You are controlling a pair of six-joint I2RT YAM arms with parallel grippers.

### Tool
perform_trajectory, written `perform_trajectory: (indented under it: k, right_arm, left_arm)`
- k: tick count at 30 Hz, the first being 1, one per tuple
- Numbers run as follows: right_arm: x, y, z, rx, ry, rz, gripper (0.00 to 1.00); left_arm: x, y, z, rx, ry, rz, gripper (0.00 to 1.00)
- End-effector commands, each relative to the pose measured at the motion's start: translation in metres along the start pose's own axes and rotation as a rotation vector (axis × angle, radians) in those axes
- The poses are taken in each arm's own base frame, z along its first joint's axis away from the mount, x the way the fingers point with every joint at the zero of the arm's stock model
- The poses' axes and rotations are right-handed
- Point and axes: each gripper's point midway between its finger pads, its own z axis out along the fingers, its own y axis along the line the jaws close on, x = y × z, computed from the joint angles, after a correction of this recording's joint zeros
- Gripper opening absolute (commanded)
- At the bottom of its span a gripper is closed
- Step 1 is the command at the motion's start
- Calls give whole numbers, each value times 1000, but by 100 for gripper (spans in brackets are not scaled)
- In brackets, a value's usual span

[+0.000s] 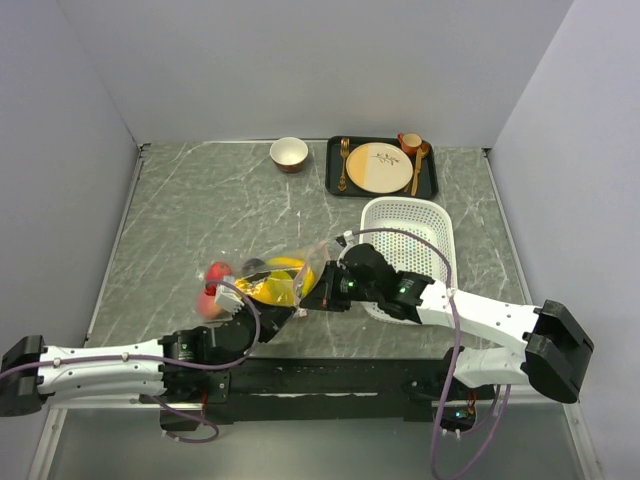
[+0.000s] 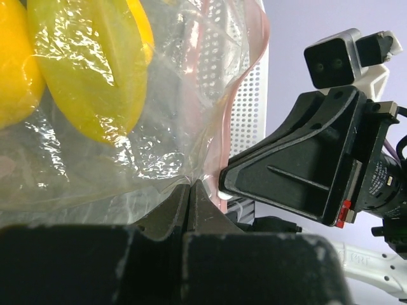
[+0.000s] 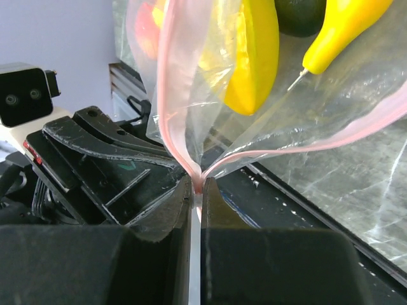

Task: Place the food in the zip-top bag and seal the zipper
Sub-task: Zip the zipper food storage bag at the center of the board.

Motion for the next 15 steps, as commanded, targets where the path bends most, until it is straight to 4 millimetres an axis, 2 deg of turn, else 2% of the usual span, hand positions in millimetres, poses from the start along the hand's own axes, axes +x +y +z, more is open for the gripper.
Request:
perform_trajectory:
  k: [1,4,5,8,11,15]
  right_arm:
    - [-35,7,3,-32,-182,28,4]
    - [-23,7,10,-47,-159,54,4]
    - [-22,6,11,-45,-157,72,3]
    - [-20,7,14,-46,-159,96,2]
    - [-16,1,15,-14,-160,121,2]
    - [-12,-7,15,-2,-164,156,1]
  left_arm:
    - [19,35,-10,-75,101,121,1]
    - [18,27,-8,-49,91,105,5]
    - [19,28,-7,-53,90,105,11]
    - [21,27,-4,-63,87,102,17]
    - [24,15,-1,-41,92,84,21]
    - [26,12,2,-41,85,82,22]
